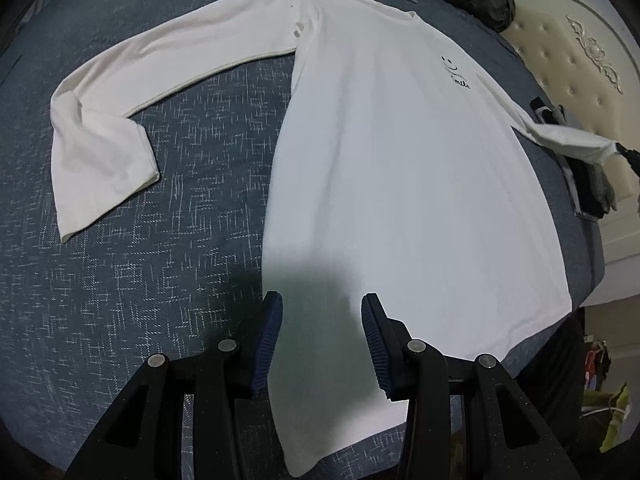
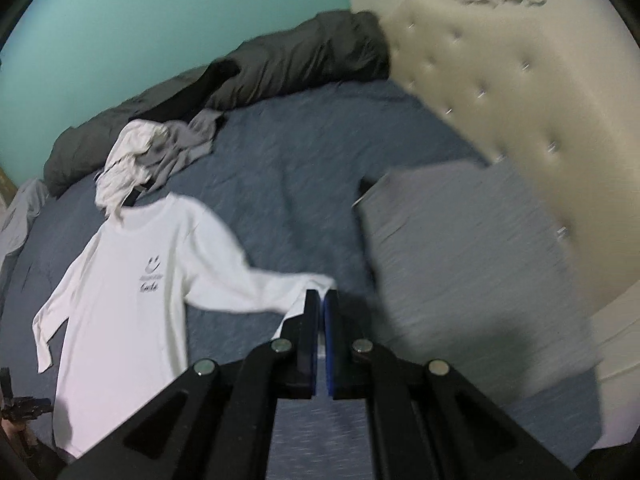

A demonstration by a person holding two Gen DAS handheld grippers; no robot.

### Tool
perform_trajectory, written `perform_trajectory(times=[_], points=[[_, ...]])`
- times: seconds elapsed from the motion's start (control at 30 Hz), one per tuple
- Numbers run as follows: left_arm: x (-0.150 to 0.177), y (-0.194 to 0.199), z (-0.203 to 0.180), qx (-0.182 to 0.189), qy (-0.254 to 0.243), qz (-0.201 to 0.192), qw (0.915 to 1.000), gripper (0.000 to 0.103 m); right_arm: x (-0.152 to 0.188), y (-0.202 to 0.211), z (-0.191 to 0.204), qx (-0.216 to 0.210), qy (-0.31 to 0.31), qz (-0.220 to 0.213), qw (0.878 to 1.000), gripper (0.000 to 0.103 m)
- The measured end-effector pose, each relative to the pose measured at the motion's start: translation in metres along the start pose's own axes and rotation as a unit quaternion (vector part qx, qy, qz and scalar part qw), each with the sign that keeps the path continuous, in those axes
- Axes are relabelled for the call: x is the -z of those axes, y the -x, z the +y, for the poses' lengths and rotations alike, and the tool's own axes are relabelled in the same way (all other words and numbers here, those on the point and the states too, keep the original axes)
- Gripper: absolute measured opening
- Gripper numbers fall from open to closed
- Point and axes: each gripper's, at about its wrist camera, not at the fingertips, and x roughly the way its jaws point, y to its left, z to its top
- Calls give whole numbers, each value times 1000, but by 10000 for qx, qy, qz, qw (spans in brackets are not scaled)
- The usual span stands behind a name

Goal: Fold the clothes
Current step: 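Move the right tool toward the sleeve cuff lying by the headboard, then grasp the sleeve cuff with the right tool and pull it outward straight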

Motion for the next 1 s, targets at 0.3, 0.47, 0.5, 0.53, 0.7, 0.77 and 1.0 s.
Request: perform_trajectory(times=[0.3, 0.47, 0.5, 0.53, 0.7, 0.77, 1.0], points=[[0, -5, -12, -84, -81, 52, 9999, 45, -46, 26, -62, 518, -276, -211, 9981, 2], [-5, -12, -20, -142, -125, 115, 9998, 45, -62, 17, -85, 761, -395, -144, 9962, 2], [-6, -13, -21, -156, -125, 128, 9997, 45, -64, 14, -89, 812, -416, -127, 9958, 2], [-6, -14, -21, -168, -121, 142, 9997, 45, -67, 12, -93, 862, -436, -109, 9953, 2], [-9, -17, -23, -208, -64, 164, 9996, 45, -81, -5, -112, 1136, -514, -53, 9922, 2], [-9, -18, -24, -213, -36, 159, 9996, 45, -86, -14, -116, 1190, -501, -52, 9916, 2], [-10, -27, -27, -241, -19, 254, 9994, 45, -82, -54, -136, 1228, -758, 182, 9894, 3]])
